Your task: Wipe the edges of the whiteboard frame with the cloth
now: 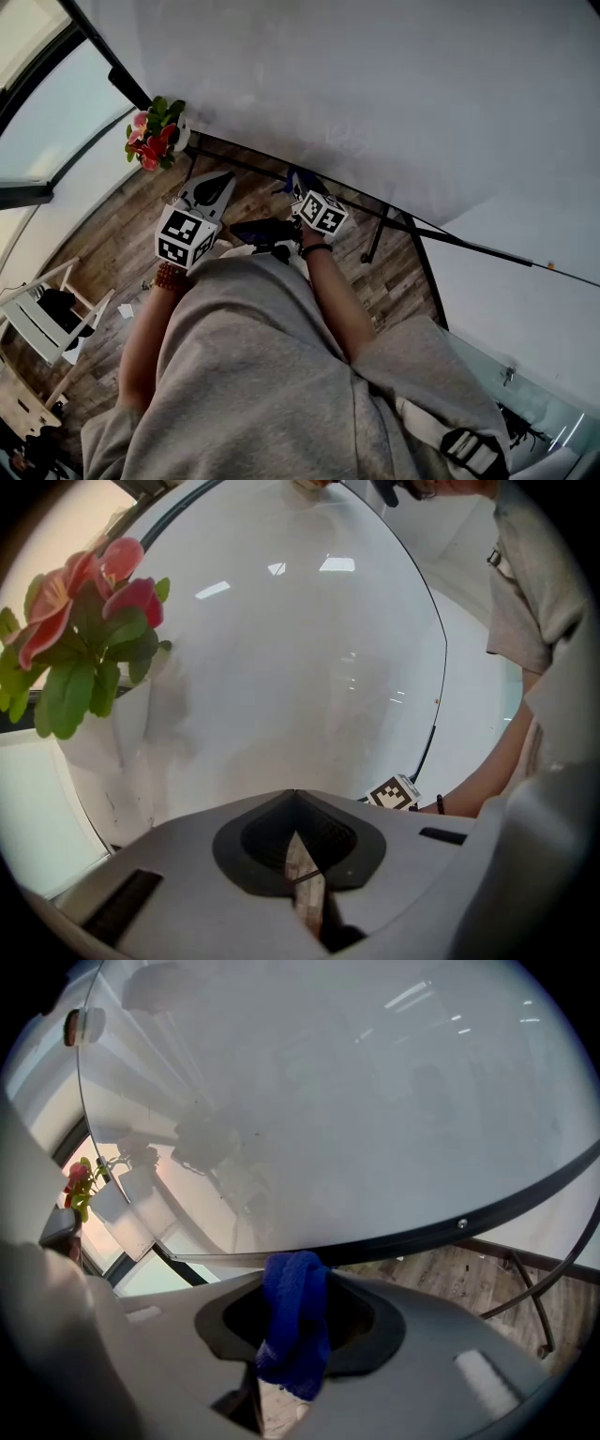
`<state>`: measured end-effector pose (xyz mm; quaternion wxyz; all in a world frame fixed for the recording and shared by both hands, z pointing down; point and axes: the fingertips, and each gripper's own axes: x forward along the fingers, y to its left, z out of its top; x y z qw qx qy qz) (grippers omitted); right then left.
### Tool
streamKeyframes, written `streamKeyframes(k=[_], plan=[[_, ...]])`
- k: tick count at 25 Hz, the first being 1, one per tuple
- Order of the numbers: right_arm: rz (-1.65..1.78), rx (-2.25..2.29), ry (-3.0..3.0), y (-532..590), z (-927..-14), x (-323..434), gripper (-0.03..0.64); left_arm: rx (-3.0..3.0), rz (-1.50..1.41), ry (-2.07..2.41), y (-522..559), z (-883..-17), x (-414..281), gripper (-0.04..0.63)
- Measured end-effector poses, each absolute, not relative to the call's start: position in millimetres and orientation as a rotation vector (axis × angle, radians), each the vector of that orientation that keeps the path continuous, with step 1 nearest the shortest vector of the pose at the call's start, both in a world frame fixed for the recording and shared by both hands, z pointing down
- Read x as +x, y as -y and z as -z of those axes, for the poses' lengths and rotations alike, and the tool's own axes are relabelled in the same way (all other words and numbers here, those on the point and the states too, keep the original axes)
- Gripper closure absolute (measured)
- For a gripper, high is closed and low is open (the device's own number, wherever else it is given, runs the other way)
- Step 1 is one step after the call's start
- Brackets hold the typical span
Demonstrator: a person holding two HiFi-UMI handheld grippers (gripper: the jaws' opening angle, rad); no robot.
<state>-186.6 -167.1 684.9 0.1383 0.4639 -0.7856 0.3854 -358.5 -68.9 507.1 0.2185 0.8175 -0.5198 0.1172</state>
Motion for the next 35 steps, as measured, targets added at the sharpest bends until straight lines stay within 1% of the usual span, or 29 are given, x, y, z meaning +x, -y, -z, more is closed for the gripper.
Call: streamKeyframes(k=[23, 35], plan=[[-1.150, 1.271, 2.316, 164.2, -683.2, -242.8, 0.472, 2.183, -0.305, 1.507, 33.4, -505.9, -403.1, 0.586], [-1.130, 1.285, 2.289, 160.6, -683.4, -273.2, 0.472, 2.108, -0.241, 1.588, 3.9, -505.3, -444.7, 0.586]])
